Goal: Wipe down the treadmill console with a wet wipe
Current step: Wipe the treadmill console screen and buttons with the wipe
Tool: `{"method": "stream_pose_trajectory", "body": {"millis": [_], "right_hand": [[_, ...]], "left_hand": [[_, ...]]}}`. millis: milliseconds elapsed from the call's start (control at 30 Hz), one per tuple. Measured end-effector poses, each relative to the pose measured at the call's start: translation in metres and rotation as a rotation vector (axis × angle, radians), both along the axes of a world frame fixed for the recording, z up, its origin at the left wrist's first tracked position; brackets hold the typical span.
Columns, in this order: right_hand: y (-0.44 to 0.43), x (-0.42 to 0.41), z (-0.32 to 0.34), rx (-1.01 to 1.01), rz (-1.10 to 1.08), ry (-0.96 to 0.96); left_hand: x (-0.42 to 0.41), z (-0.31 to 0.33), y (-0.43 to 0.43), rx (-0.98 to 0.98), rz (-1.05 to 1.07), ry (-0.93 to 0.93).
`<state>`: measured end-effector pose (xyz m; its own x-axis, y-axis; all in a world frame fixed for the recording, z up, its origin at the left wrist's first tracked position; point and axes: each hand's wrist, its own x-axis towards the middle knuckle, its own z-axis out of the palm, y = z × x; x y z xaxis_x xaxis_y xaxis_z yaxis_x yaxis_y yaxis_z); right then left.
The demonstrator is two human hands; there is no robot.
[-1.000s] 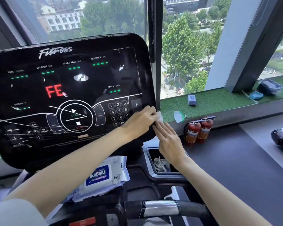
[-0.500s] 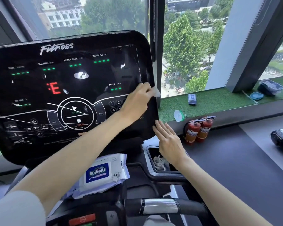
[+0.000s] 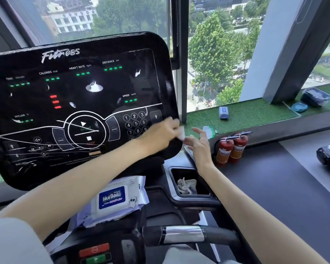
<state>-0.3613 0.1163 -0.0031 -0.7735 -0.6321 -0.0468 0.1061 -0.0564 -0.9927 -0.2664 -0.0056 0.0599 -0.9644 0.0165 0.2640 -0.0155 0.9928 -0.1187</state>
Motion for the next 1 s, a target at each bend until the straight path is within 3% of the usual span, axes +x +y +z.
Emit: {"method": "stream_pose_trajectory", "body": {"millis": [100,267,367,433,567,700,1000], "right_hand": [[0.003,-0.001,0.005,-0.066,0.032,-0.092],[0.003,-0.004,0.004,-0.063,0.040,-0.094],[0.003,-0.005,0.004,-0.042,0.046,-0.042],[0.001,-0.004,0.003,-0.024,0.038,-0.012],[0.002,0.001,0.000,-0.006,0.015,0.073],[0.003,-0.004,0.002,-0.030,0.049,0.045],[0.003,0.001,-0.002,-0.026,0.009,0.111]], "left_hand": [[0.017,-0.013,0.006,-0.134,-0.169,-0.308],[0.002,-0.001,0.006,-0.102,-0.045,-0.183],[0.018,-0.019,0.005,-0.189,-0.163,-0.397],[0.021,-0.016,0.005,-0.165,-0.107,-0.458],[0.000,-0.004,0.019,-0.173,0.005,-0.313],[0.012,-0.015,0.013,-0.241,-0.124,-0.475],[0.020,-0.028,0.021,0.110,0.159,-0.254]]}}
